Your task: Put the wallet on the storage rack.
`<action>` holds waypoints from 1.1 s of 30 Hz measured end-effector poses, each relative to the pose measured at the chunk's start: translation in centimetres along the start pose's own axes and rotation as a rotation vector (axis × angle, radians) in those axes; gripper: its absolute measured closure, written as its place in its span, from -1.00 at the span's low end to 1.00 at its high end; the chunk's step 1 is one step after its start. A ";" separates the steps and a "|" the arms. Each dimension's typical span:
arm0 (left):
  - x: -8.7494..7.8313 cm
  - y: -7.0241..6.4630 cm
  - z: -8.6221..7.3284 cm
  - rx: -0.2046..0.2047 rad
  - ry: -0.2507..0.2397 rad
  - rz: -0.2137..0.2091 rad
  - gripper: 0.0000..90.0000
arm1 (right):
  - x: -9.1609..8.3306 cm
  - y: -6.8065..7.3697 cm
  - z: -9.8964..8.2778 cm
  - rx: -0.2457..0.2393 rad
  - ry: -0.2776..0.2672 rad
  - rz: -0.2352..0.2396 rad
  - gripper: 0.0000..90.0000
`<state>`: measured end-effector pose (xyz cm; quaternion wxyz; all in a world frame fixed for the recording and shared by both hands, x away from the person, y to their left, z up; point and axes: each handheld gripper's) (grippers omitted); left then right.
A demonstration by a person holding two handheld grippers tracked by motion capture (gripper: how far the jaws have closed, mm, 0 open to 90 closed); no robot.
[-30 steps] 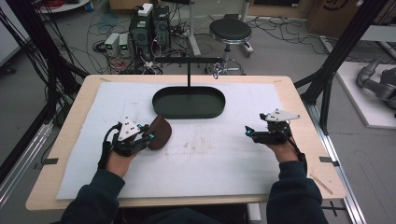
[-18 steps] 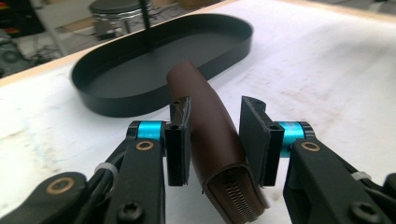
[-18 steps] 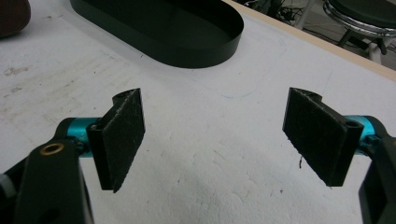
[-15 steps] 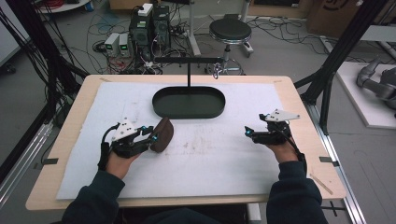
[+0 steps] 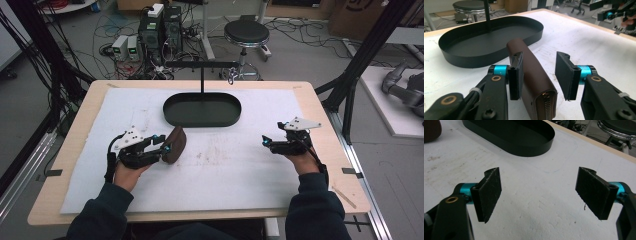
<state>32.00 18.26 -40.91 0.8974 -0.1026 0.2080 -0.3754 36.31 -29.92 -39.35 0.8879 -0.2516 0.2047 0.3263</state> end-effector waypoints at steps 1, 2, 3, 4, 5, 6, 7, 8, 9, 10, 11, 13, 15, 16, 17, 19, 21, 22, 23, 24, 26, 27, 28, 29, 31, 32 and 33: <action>0.0 0.0 0.0 0.000 -0.005 0.000 0.28 | 0.0 0.0 0.0 0.003 0.002 0.000 -0.53; -0.1 0.1 0.0 -0.003 -0.011 -0.006 0.27 | 0.0 0.0 0.0 0.003 0.002 0.000 -0.53; -0.1 0.0 0.1 -0.003 -0.022 -0.010 0.25 | 0.0 0.0 0.0 0.003 0.002 -0.001 -0.53; -0.2 0.0 0.1 0.001 -0.032 -0.007 0.22 | 0.0 0.0 0.0 0.005 0.000 -0.003 -0.53; -0.2 0.0 0.1 0.009 -0.037 -0.002 0.21 | 0.0 0.0 0.0 0.003 0.000 -0.003 -0.53; -0.2 0.0 0.1 0.010 -0.044 0.008 0.16 | 0.0 0.0 0.0 0.004 0.000 -0.003 -0.53; -0.1 0.1 0.0 0.013 -0.052 0.029 0.16 | 0.0 0.0 0.0 0.004 0.000 -0.003 -0.53; -0.1 0.4 -0.1 0.005 -0.051 0.039 0.13 | 0.0 0.0 0.0 0.005 0.000 -0.001 -0.53; 0.0 0.7 -0.2 -0.009 -0.045 0.050 0.13 | 0.0 0.0 0.0 0.008 0.000 0.000 -0.53; 0.0 0.9 -0.3 -0.013 -0.044 0.070 0.13 | 0.0 0.0 -0.1 0.007 0.001 0.000 -0.53; 0.0 0.9 -0.3 -0.012 -0.039 0.109 0.13 | 0.0 0.0 -0.1 0.006 0.001 0.001 -0.53; -0.1 1.4 -0.3 -0.026 -0.032 0.186 0.12 | 0.0 0.0 -0.1 0.007 0.001 0.002 -0.53; -0.3 2.2 -0.4 -0.073 -0.015 0.257 0.05 | 0.0 -0.1 -0.1 0.009 0.000 0.000 -0.53; -0.4 2.7 -0.5 -0.098 -0.001 0.279 0.01 | 0.0 -0.1 -0.1 0.009 0.000 0.000 -0.53; -0.4 3.3 -0.5 -0.129 0.021 0.297 -0.01 | 0.0 -0.1 -0.1 0.008 0.002 0.000 -0.53; -0.2 4.5 -0.9 -0.204 0.074 0.311 -0.20 | 0.0 -0.1 -0.1 0.006 0.000 0.003 -0.53; 0.2 5.4 -1.4 -0.252 0.110 0.311 -0.33 | 0.0 0.0 -0.1 0.008 0.001 0.005 -0.53; 0.4 5.8 -1.7 -0.286 0.120 0.307 -0.34 | 0.0 0.0 -0.1 0.012 0.001 0.004 -0.53; 0.6 6.1 -1.8 -0.324 0.133 0.295 -0.40 | 0.0 0.0 -0.1 0.011 0.000 0.004 -0.53; 0.8 6.3 -2.0 -0.353 0.137 0.278 -0.43 | 0.1 0.0 -0.1 0.006 -0.001 0.006 -0.52; 1.0 6.7 -2.1 -0.384 0.149 0.271 -0.50 | 0.1 0.0 -0.1 0.005 0.001 0.006 -0.52; 1.0 6.8 -2.1 -0.394 0.157 0.263 -0.53 | 0.1 0.0 -0.1 0.004 0.001 0.007 -0.52; 1.0 6.9 -2.1 -0.398 0.164 0.257 -0.53 | 0.1 0.0 -0.1 0.005 0.001 0.010 -0.52; 1.1 6.9 -2.0 -0.394 0.169 0.256 -0.54 | 0.1 0.0 -0.1 0.001 0.001 0.007 -0.52; 1.3 6.8 -2.0 -0.376 0.176 0.257 -0.57 | 0.2 0.0 -0.1 0.001 0.002 0.013 -0.52; 1.2 6.8 -2.1 -0.370 0.179 0.199 -0.46 | 0.2 0.1 -0.1 0.006 0.004 0.016 -0.52; 1.1 6.8 -2.1 -0.358 0.181 0.174 -0.08 | 0.3 0.1 0.0 0.000 0.004 0.018 -0.52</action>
Point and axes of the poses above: each handheld gripper's, and its own axes: x roughly forward along the jaws, z roughly out of its top, y roughly to its left, and after that the axes turned 14 degrees about -x, right-handed
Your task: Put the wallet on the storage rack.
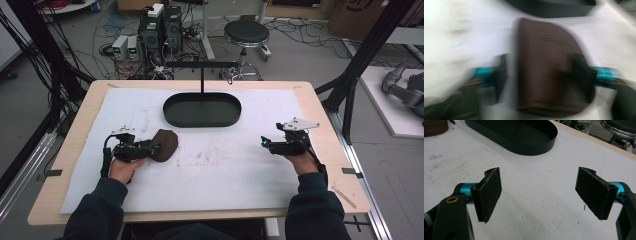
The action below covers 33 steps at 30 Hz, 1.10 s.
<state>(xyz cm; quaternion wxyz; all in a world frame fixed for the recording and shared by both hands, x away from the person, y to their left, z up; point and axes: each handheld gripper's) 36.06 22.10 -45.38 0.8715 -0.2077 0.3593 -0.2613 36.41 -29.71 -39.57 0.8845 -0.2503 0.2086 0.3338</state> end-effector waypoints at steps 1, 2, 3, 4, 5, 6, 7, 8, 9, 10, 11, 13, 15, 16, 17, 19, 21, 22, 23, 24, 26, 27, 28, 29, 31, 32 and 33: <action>0.0 -0.1 0.0 0.000 -0.003 0.003 -0.08 | 0.0 0.0 0.0 0.000 0.000 0.000 -0.52; -0.1 -0.1 0.0 -0.002 -0.004 0.004 -0.05 | 0.0 0.1 0.0 0.003 0.000 0.003 -0.52; -0.1 -0.1 0.0 -0.009 -0.006 0.007 0.01 | -0.1 0.0 0.1 0.002 -0.006 0.000 -0.52; -0.2 -0.2 -0.1 -0.009 -0.015 0.013 0.01 | -0.1 0.0 0.1 0.002 -0.006 0.000 -0.52; -0.3 -0.3 -0.1 0.011 -0.026 0.016 0.12 | -0.2 0.0 0.1 0.008 -0.010 -0.002 -0.52; -0.5 -0.6 0.0 0.028 -0.044 0.023 0.12 | -0.2 0.0 0.1 0.008 -0.010 -0.002 -0.52; -0.7 -0.8 0.0 0.045 -0.071 0.021 0.22 | -0.2 -0.1 0.0 0.010 -0.012 -0.004 -0.52; -0.9 -1.1 0.1 0.073 -0.090 0.021 0.31 | -0.3 -0.2 0.0 0.015 -0.011 -0.005 -0.52; -1.1 -1.5 0.1 0.103 -0.106 0.029 0.37 | -0.2 -0.2 0.0 0.015 -0.013 -0.005 -0.52; -1.1 -2.0 0.0 0.152 -0.125 0.038 0.40 | -0.2 -0.2 -0.1 0.016 -0.009 -0.004 -0.52; -1.2 -2.3 -0.1 0.176 -0.135 0.045 0.42 | -0.2 -0.3 -0.1 0.015 -0.008 -0.002 -0.52; -1.3 -3.0 -0.2 0.228 -0.157 0.051 0.43 | -0.2 -0.3 -0.1 0.016 -0.008 0.000 -0.52; -1.4 -3.6 -0.3 0.271 -0.163 0.042 0.45 | -0.2 -0.3 -0.1 0.015 -0.010 -0.002 -0.52; -1.4 -4.0 -0.4 0.288 -0.164 0.034 0.45 | -0.2 -0.3 -0.1 0.014 -0.011 -0.001 -0.52; -1.4 -4.2 -0.4 0.304 -0.161 0.022 0.44 | -0.2 -0.3 -0.1 0.015 -0.012 -0.003 -0.52; -1.3 -4.7 -0.6 0.329 -0.158 -0.008 0.44 | -0.1 -0.3 -0.1 0.016 -0.010 -0.001 -0.52; -1.2 -5.2 -0.8 0.363 -0.163 -0.007 0.44 | -0.1 -0.3 -0.1 0.014 -0.008 -0.001 -0.52; -1.3 -5.4 -0.8 0.373 -0.165 -0.001 0.44 | -0.1 -0.3 -0.1 0.016 -0.008 0.000 -0.52; -1.3 -5.7 -0.8 0.389 -0.167 0.006 0.46 | -0.1 -0.3 -0.1 0.015 -0.007 0.000 -0.52; -1.3 -5.8 -0.8 0.403 -0.167 0.011 0.48 | -0.2 -0.3 -0.2 0.016 -0.007 0.001 -0.52; -1.3 -6.1 -0.8 0.421 -0.175 0.020 0.51 | -0.2 -0.3 -0.2 0.019 -0.007 -0.001 -0.52; -1.3 -6.2 -0.7 0.428 -0.180 0.027 0.52 | -0.2 -0.3 -0.3 0.019 -0.007 -0.004 -0.52; -1.4 -6.2 -0.7 0.434 -0.188 0.040 0.53 | -0.3 -0.3 -0.3 0.021 -0.005 -0.003 -0.52; -1.5 -6.3 -0.6 0.441 -0.200 0.055 0.55 | -0.3 -0.3 -0.3 0.024 -0.004 -0.004 -0.52; -1.9 -6.2 -0.4 0.453 -0.225 0.089 0.56 | -0.3 -0.3 -0.4 0.023 -0.004 -0.003 -0.52; -2.1 -6.1 -0.2 0.462 -0.235 0.110 0.57 | -0.3 -0.3 -0.4 0.023 -0.006 -0.004 -0.52; -2.3 -6.1 -0.2 0.475 -0.248 0.134 0.58 | -0.3 -0.3 -0.4 0.022 -0.005 -0.004 -0.52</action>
Point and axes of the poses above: each handheld gripper's, and its own axes: x roughly forward along the jaws, z roughly out of its top, y roughly to its left, and after that the axes turned 14 degrees about -x, right-handed
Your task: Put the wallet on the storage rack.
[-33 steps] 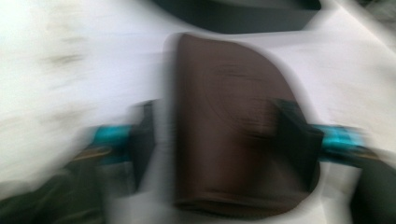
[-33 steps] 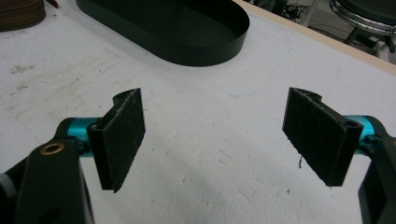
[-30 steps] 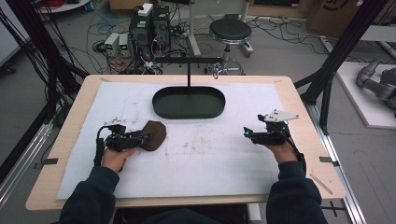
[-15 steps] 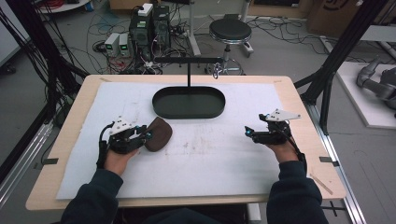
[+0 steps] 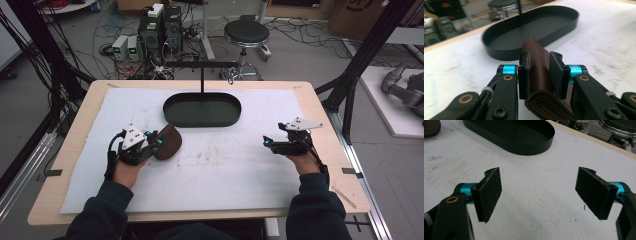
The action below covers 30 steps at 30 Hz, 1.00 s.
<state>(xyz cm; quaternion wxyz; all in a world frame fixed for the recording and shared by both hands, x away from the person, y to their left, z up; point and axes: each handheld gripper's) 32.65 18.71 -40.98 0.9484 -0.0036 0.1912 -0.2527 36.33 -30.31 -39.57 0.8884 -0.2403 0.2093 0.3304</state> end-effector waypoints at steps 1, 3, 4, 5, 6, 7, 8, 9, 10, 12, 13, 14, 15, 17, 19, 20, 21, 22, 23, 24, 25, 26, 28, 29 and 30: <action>-0.2 0.0 0.1 0.025 -0.008 0.020 0.59 | 0.0 0.0 0.0 0.001 0.001 0.000 -0.52; -0.4 -0.2 0.2 0.077 -0.032 0.058 0.61 | 0.0 0.0 0.0 -0.005 -0.003 -0.004 -0.52; -0.4 -0.4 0.2 0.103 -0.032 0.066 0.61 | 0.0 0.0 0.0 -0.005 -0.003 -0.004 -0.52; -0.3 -0.5 0.2 0.115 -0.024 0.062 0.61 | 0.0 0.0 0.0 -0.005 -0.003 -0.002 -0.52; -0.1 -0.6 0.1 0.120 -0.007 0.053 0.61 | 0.0 0.1 0.0 -0.005 -0.002 -0.002 -0.52; -0.1 -0.8 -0.1 0.133 -0.014 0.054 0.61 | 0.1 0.1 0.0 -0.006 0.000 -0.002 -0.52; -0.2 -0.8 0.0 0.134 -0.015 0.038 0.60 | 0.1 0.1 0.1 -0.007 0.002 -0.002 -0.52; -0.2 -0.9 0.0 0.129 -0.015 0.019 0.59 | 0.1 0.1 0.1 -0.012 0.001 -0.002 -0.52; -0.3 -0.8 0.0 0.126 -0.012 0.007 0.58 | 0.1 0.1 0.1 -0.011 0.001 0.000 -0.52; -0.4 -0.9 0.0 0.099 -0.017 -0.037 0.56 | 0.1 0.1 0.1 -0.011 0.003 -0.001 -0.52; -0.5 -0.9 0.0 0.086 -0.018 -0.065 0.55 | 0.1 0.1 0.1 -0.012 0.003 0.000 -0.52; -0.5 -1.0 0.0 0.081 -0.017 -0.091 0.54 | 0.1 0.1 0.1 -0.012 0.003 -0.001 -0.52; -0.6 -1.0 0.0 0.067 -0.014 -0.115 0.53 | 0.1 0.1 0.1 -0.015 0.004 -0.003 -0.52; -0.6 -1.0 0.0 0.040 -0.011 -0.149 0.51 | 0.0 0.1 0.1 -0.007 0.004 -0.002 -0.52; -0.6 -0.8 -0.1 0.011 -0.012 -0.167 0.50 | 0.0 0.1 0.1 -0.008 0.002 -0.003 -0.52; -0.7 -0.7 -0.1 -0.013 -0.011 -0.179 0.49 | 0.0 0.1 0.1 -0.008 0.003 -0.004 -0.52; -0.7 -0.5 -0.1 -0.036 -0.011 -0.195 0.49 | 0.0 0.1 0.1 -0.009 0.004 -0.002 -0.52; -0.7 -0.4 -0.1 -0.060 -0.010 -0.213 0.48 | 0.0 0.1 0.1 -0.008 0.004 -0.003 -0.52; -0.7 -0.2 -0.2 -0.078 -0.008 -0.226 0.47 | 0.0 0.1 0.1 -0.009 0.003 -0.001 -0.52; -0.7 -0.1 -0.2 -0.098 -0.010 -0.242 0.46 | 0.0 0.1 0.1 -0.011 0.004 -0.002 -0.52; -0.7 0.1 -0.2 -0.115 -0.008 -0.258 0.45 | 0.0 0.1 0.1 -0.007 0.003 -0.001 -0.52; -0.7 0.2 -0.2 -0.130 -0.006 -0.272 0.43 | 0.0 0.1 0.1 -0.007 0.003 -0.002 -0.52; -0.7 0.4 -0.3 -0.155 -0.011 -0.280 0.39 | 0.0 0.1 0.1 -0.007 0.001 -0.003 -0.52; -0.7 0.5 -0.3 -0.167 -0.014 -0.284 0.38 | 0.0 0.1 0.1 -0.007 0.001 -0.003 -0.52; -0.7 0.6 -0.3 -0.172 -0.017 -0.284 0.35 | 0.0 0.1 0.1 -0.008 0.001 -0.002 -0.52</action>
Point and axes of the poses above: each handheld gripper's, and its own axes: x roughly forward along the jaws, z roughly out of its top, y roughly to its left, and after that the axes turned 14 degrees about -x, right-handed
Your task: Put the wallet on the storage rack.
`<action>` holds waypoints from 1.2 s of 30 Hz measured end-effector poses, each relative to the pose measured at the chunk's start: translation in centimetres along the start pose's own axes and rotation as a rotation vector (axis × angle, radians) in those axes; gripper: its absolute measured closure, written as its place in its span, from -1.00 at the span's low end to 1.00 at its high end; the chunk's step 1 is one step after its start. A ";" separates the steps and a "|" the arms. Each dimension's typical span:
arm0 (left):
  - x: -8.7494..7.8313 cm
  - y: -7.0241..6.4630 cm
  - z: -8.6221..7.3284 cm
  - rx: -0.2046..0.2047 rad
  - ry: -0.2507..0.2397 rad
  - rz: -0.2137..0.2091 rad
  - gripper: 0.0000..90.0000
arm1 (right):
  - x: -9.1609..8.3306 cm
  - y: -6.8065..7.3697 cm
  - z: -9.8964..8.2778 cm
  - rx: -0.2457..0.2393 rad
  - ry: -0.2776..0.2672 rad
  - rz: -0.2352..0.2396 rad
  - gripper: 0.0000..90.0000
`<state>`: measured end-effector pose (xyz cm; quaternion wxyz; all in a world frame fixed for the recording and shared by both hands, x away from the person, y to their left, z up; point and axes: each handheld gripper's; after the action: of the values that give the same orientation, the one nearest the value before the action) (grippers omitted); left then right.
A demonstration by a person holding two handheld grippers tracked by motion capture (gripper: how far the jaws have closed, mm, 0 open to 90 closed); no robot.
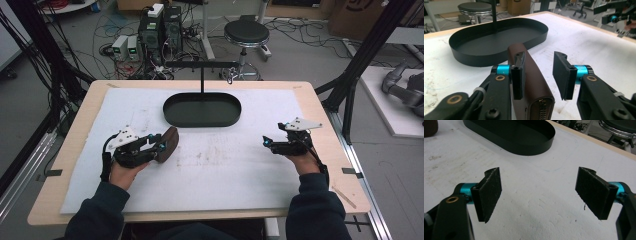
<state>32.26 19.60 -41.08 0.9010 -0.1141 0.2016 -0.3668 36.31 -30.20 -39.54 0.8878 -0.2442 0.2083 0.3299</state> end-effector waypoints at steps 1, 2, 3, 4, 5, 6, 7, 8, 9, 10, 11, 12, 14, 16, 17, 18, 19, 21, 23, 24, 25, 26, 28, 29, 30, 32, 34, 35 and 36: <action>0.0 0.1 0.0 -0.009 -0.002 -0.004 0.34 | 0.0 0.0 0.0 -0.001 0.000 0.000 -0.52; 0.0 0.1 0.0 -0.012 -0.004 -0.004 0.33 | 0.0 0.0 0.0 -0.001 0.000 -0.001 -0.52; 0.0 0.2 0.0 -0.016 -0.007 -0.008 0.33 | 0.0 0.0 0.0 -0.003 0.002 -0.001 -0.52; -0.1 0.2 0.0 -0.018 -0.006 -0.014 0.32 | 0.0 0.0 0.0 0.001 0.003 0.000 -0.52; -0.1 0.3 0.0 -0.024 -0.009 -0.018 0.31 | 0.0 0.0 0.0 0.000 0.003 0.000 -0.52; -0.1 0.3 -0.1 -0.027 -0.009 -0.023 0.31 | 0.0 0.0 0.0 0.000 0.003 0.000 -0.52; 0.0 0.3 -0.1 -0.029 -0.011 -0.024 0.31 | 0.0 0.0 0.0 0.000 0.003 0.000 -0.52; -0.1 0.3 -0.1 -0.030 -0.012 -0.024 0.31 | 0.0 0.0 0.0 -0.001 0.002 -0.001 -0.52; -0.1 0.3 -0.1 -0.031 -0.013 -0.024 0.31 | 0.0 0.0 0.0 0.001 0.001 -0.001 -0.52; -0.1 0.3 -0.1 -0.030 -0.013 -0.024 0.30 | 0.0 0.0 0.0 0.002 0.001 -0.001 -0.52; -0.1 0.3 -0.1 -0.026 -0.012 -0.025 0.29 | 0.0 0.0 0.0 -0.004 0.000 -0.001 -0.52; -0.1 0.3 -0.1 -0.025 -0.011 -0.026 0.28 | 0.0 0.0 0.0 -0.001 0.002 0.000 -0.52; 0.0 0.3 -0.1 -0.024 -0.013 -0.031 0.23 | 0.0 0.0 0.0 -0.003 0.000 0.001 -0.52; 0.0 0.3 -0.1 -0.025 -0.015 -0.035 0.21 | 0.0 0.0 0.0 0.000 0.001 0.000 -0.52; 0.0 0.3 -0.1 -0.026 -0.015 -0.038 0.20 | 0.0 0.0 0.0 0.001 -0.001 -0.001 -0.52; 0.0 0.3 -0.1 -0.026 -0.015 -0.043 0.19 | 0.0 0.0 0.0 0.000 -0.001 0.000 -0.52; 0.0 0.2 -0.1 -0.025 -0.015 -0.044 0.19 | 0.0 0.0 0.0 0.001 0.000 -0.001 -0.52; 0.0 0.2 -0.1 -0.021 -0.024 -0.047 0.13 | 0.0 0.0 0.0 0.001 0.001 0.002 -0.52; 0.0 0.1 -0.1 -0.014 -0.041 -0.038 -0.01 | 0.0 0.0 0.0 -0.003 0.000 0.001 -0.52; 0.0 0.1 -0.2 -0.010 -0.050 -0.028 -0.05 | 0.0 0.0 0.0 -0.002 0.001 0.001 -0.52; 0.1 0.1 -0.2 -0.004 -0.055 -0.012 -0.10 | 0.0 0.0 0.0 0.000 0.002 0.001 -0.52; 0.1 0.1 -0.2 -0.001 -0.058 0.005 -0.15 | 0.0 0.0 0.0 0.000 0.002 0.001 -0.52; 0.2 0.1 -0.2 0.007 -0.055 0.028 -0.22 | 0.0 0.0 0.0 0.001 0.002 0.001 -0.52; 0.2 0.0 -0.2 0.010 -0.054 0.034 -0.22 | 0.0 0.0 0.0 0.000 0.002 0.001 -0.52; 0.3 0.0 -0.2 0.012 -0.055 0.040 -0.24 | 0.0 0.0 0.0 -0.001 0.002 0.002 -0.52; 0.4 -0.1 -0.2 0.010 -0.053 0.047 -0.29 | 0.0 0.0 0.0 0.000 0.002 0.002 -0.52; 0.4 -0.2 -0.2 0.013 -0.050 0.060 -0.31 | 0.0 0.0 0.0 0.001 0.002 0.002 -0.52; 0.4 -0.2 -0.2 0.011 -0.051 0.069 -0.36 | 0.0 0.0 0.0 0.002 0.001 0.002 -0.52; 0.4 -0.3 -0.1 0.013 -0.049 0.082 -0.41 | 0.0 0.0 0.0 0.001 0.002 0.002 -0.52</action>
<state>32.32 19.08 -41.22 0.9206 -0.1090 0.1815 -0.3282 36.32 -30.20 -39.58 0.8874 -0.2436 0.2096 0.3305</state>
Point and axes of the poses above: each handheld gripper's, and its own axes: x roughly forward along the jaws, z roughly out of its top, y roughly to its left, and after that the axes turned 14 degrees about -x, right-handed
